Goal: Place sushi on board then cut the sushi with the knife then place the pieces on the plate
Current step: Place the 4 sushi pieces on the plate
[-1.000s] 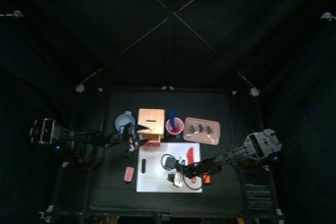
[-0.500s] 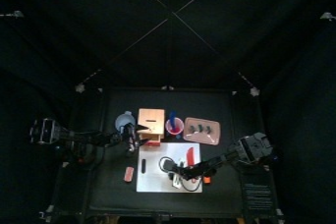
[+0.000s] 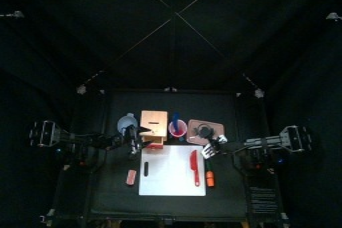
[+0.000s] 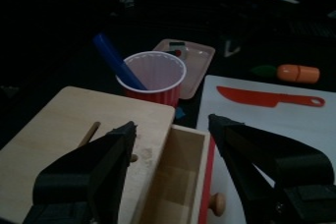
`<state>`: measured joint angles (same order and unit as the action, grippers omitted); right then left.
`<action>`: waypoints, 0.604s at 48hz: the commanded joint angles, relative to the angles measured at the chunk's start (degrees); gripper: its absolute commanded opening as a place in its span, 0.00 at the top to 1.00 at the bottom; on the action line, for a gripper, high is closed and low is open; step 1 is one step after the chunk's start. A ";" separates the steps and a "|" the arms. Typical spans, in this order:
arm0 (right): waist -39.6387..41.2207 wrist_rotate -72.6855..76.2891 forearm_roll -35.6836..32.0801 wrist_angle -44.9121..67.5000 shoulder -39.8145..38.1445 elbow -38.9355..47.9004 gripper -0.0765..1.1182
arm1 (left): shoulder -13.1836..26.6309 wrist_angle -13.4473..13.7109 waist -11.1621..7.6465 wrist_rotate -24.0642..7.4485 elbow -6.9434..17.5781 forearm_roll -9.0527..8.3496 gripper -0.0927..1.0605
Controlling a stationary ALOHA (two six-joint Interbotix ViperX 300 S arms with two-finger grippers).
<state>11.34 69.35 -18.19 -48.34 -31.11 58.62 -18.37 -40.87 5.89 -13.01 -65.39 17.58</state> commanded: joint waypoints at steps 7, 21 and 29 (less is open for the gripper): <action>12.83 5.36 -1.49 11.43 -2.37 6.24 0.55 | -0.97 -0.26 0.18 -0.18 0.26 -1.14 0.10; 22.50 6.59 -5.01 22.76 4.13 7.38 0.33 | -6.24 -0.26 0.70 0.00 -3.08 -2.02 0.10; 22.59 6.42 -5.54 23.29 6.15 7.21 0.32 | -6.50 -0.26 0.70 0.00 -3.52 -1.41 0.10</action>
<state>33.57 75.85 -23.47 -25.58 -25.05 66.88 -24.79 -40.87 6.42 -12.92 -69.61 16.08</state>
